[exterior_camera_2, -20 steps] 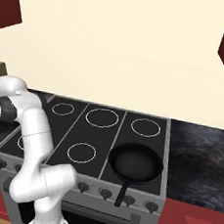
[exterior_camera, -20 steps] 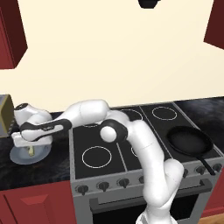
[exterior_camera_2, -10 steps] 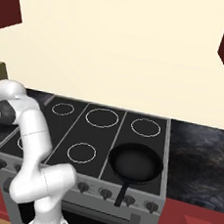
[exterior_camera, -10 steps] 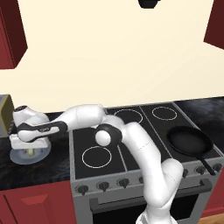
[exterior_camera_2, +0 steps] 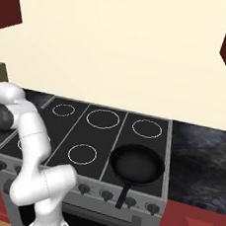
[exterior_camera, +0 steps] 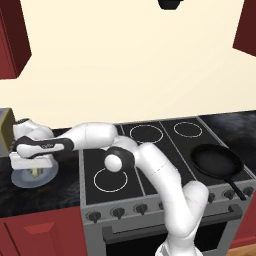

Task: Pick up the butter stick and place it in the pan. Then turn on the burner for the pan.

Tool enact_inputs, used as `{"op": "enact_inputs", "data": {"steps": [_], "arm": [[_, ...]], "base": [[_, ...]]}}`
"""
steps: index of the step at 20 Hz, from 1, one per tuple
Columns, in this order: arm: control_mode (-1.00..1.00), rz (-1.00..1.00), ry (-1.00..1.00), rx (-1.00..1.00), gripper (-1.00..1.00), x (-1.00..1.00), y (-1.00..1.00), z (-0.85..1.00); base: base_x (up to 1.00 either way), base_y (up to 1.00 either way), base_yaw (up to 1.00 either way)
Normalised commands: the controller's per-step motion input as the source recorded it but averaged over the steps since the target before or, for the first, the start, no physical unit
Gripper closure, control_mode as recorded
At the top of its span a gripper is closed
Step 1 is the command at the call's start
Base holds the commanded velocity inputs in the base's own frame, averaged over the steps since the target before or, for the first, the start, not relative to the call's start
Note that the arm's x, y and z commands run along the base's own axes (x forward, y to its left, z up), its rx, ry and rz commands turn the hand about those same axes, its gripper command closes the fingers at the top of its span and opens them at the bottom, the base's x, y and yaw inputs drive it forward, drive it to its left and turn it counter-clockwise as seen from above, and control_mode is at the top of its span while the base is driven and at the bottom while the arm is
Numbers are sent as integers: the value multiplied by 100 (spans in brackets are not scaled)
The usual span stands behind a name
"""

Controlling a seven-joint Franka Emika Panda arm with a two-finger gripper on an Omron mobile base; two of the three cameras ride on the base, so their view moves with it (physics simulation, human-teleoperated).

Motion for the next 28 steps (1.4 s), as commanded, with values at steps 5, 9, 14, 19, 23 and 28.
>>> {"op": "enact_inputs", "data": {"steps": [5,9,14,19,23,28], "arm": [[-100,0,-14,0,100,-41,-41,-1],[-100,0,-32,0,100,-61,-82,27],[-100,0,-26,1,100,-51,-99,36],[-100,0,-17,10,100,-39,-100,26],[-100,0,-11,15,100,-22,-100,17],[-100,0,-7,14,100,-2,-100,21]], "base": [[0,0,0],[0,0,0],[0,0,0],[0,0,0],[0,0,0],[0,0,0]]}}
